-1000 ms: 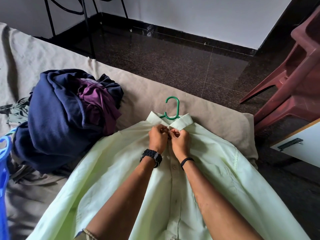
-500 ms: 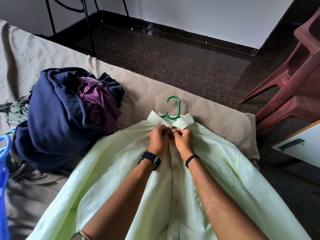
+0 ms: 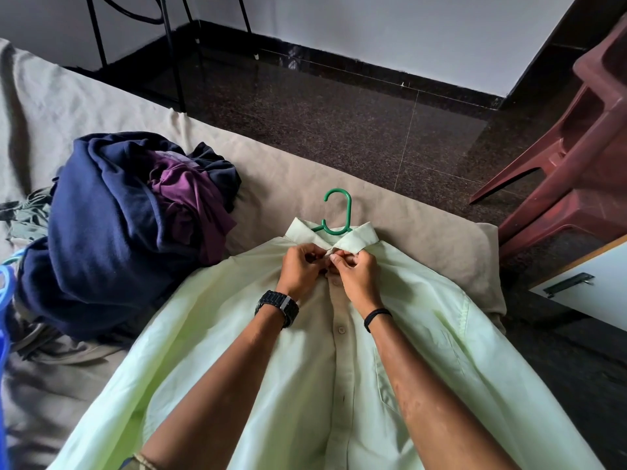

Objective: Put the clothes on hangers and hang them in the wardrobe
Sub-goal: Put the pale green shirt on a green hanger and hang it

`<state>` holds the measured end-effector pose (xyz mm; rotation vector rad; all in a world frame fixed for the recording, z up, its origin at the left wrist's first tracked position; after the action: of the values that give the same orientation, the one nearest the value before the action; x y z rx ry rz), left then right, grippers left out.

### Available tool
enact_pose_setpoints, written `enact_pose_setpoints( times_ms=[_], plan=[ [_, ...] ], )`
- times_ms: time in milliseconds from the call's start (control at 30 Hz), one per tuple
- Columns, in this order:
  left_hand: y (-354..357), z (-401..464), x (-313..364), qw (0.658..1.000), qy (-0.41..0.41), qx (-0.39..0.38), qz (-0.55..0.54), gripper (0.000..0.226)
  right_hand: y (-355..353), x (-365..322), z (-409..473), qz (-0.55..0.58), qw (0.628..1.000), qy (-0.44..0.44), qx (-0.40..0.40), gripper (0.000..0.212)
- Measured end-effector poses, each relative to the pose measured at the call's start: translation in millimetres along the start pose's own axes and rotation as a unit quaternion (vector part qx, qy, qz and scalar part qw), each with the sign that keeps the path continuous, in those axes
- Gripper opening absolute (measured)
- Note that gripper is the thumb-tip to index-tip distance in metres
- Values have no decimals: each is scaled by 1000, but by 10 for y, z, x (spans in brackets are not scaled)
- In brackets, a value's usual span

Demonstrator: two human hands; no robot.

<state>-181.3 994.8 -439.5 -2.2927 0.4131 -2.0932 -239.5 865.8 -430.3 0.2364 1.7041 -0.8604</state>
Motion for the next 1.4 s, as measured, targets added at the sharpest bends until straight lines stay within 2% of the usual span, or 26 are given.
enact_pose_setpoints(
  times_ms=[67,167,233,333,400,467,567,633,733,867,1033,1200,1400],
  plan=[
    [4,0,-14,1000,-5,-10,-14,25,-45,-73,19,-36,999,-33,5,21],
    [13,-9,-23,999,-16,-15,-44,27,-29,-125,41,-48,998,-45,-9,16],
    [22,-12,-38,997,-27,-23,-72,27,-3,-96,63,-25,999,-6,-25,16],
    [30,3,-58,996,-22,-42,-78,24,59,-15,123,76,991,89,-64,22],
    [24,11,-67,995,-27,-48,-83,22,82,-65,135,82,989,92,-84,19],
    [24,25,-84,994,-36,-52,-92,21,76,-113,125,73,991,78,-86,9],
    [25,34,-92,992,-43,-58,-106,20,56,-129,148,32,996,46,-64,21],
    [20,31,-106,989,-53,-62,-123,18,57,-186,164,-22,999,-6,-47,25],
    [17,22,-103,986,-59,-66,-142,14,47,-305,147,-106,991,-84,-21,22],
    [13,25,-148,982,-79,-68,-159,14,61,-369,133,-144,981,-126,-21,18],
    [34,14,-145,975,-105,-69,-184,18,87,-344,142,-122,984,-126,-37,13],
    [54,10,-117,968,-133,-74,-202,24,31,-186,-10,-12,996,-84,-35,6],
    [55,0,-97,954,-181,-65,-229,26,36,-110,-3,14,999,-21,-31,25]
  ],
)
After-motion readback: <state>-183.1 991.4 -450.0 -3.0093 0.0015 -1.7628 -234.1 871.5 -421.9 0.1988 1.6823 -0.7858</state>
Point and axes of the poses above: each hand's wrist, its own z-axis towards the middle knuckle, its own y-axis out of the palm, x = y × z, the point moved 8 cm from there along z, towards the middle knuckle, and after that the axes turned 6 degrees about x, right-handed, at the moved point
